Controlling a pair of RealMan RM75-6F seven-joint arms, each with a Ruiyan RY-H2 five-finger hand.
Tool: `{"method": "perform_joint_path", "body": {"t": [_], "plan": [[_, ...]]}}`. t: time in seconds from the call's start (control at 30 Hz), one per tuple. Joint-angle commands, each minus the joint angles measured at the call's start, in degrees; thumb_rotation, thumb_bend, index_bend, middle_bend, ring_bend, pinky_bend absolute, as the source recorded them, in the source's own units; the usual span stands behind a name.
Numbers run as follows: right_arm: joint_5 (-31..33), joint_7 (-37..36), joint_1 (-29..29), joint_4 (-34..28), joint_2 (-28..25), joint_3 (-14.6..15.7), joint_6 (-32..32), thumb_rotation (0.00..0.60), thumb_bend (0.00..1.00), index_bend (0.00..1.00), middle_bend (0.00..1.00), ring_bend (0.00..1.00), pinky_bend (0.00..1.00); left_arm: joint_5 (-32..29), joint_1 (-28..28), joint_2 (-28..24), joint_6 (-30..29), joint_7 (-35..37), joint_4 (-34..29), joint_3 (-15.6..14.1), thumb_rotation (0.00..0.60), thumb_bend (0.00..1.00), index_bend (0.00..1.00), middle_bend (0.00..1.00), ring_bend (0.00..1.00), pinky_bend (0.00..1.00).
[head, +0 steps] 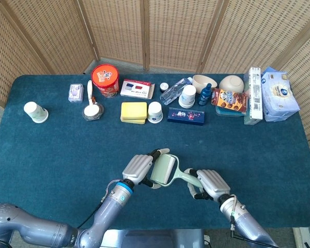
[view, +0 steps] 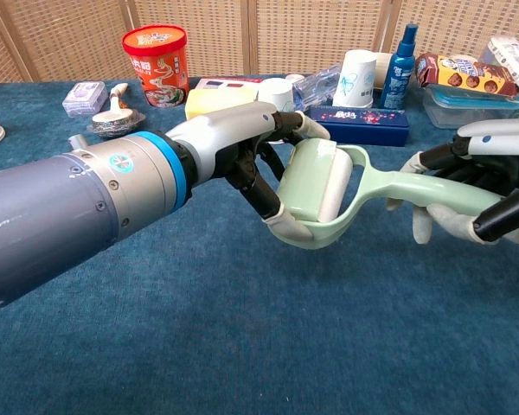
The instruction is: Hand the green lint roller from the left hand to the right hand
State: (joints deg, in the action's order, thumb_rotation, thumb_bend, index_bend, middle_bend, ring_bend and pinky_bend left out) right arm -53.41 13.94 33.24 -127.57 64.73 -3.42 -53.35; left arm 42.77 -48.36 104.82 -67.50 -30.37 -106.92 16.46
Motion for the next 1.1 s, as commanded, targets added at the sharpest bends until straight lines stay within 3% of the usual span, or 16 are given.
{"method": "perform_joint_path", "body": {"t": [0.03,0.27,0.4,0.63,0.87,1.1], "plan": [[-1.1,-2.11,-0.26,-0.06,-0.72,0.08,0.96,0.6,1.0,0.67,0.79,0.77,1.0,-0.03,-0.09,-0.34,0.13,-0.1,-0.04,-0.08,0.6,0.0,0.22,0.34,0.23,0.4],[-3.82,-7.11,-0.59,0.09,-2.08,0.04,3.28,0.6,1.0,0.67,0.79,0.77,1.0,-0.76,-0.36,-1.53,0.92,-0.02,-0.6,-0.29,0.6,0.0,0.2,0.27,0.19,0.4],[-5.45,-9.49,-0.77,0.54,-2.48,0.0,4.22,0.6,1.0,0.67,0.79,0.77,1.0,-1.26,-0.69,-2.32,1.91,0.01,-0.93,-0.57,0.6,0.0,0.19,0.12,0.12,0.4],[-6.53,-11.23,-0.96,1.2,-2.72,0.21,4.36,0.6,1.0,0.67,0.79,0.77,1.0,-1.21,-0.99,-3.33,2.76,0.6,-1.4,-0.84,0.6,0.0,0.17,0.01,0.04,0.4],[-7.31,-12.72,-1.07,1.63,-3.1,0.42,4.6,0.6,1.0,0.67,0.79,0.77,1.0,-0.78,-0.98,-5.29,3.34,1.51,-2.73,-1.02,0.6,0.0,0.17,0.0,0.01,0.39],[-7.52,-13.87,-0.95,2.07,-3.4,0.43,4.9,0.6,1.0,0.67,0.79,0.77,1.0,-4.62,-2.54,-12.01,6.41,-1.79,-6.69,-2.29,0.6,0.0,0.11,0.0,0.0,0.23]]}}
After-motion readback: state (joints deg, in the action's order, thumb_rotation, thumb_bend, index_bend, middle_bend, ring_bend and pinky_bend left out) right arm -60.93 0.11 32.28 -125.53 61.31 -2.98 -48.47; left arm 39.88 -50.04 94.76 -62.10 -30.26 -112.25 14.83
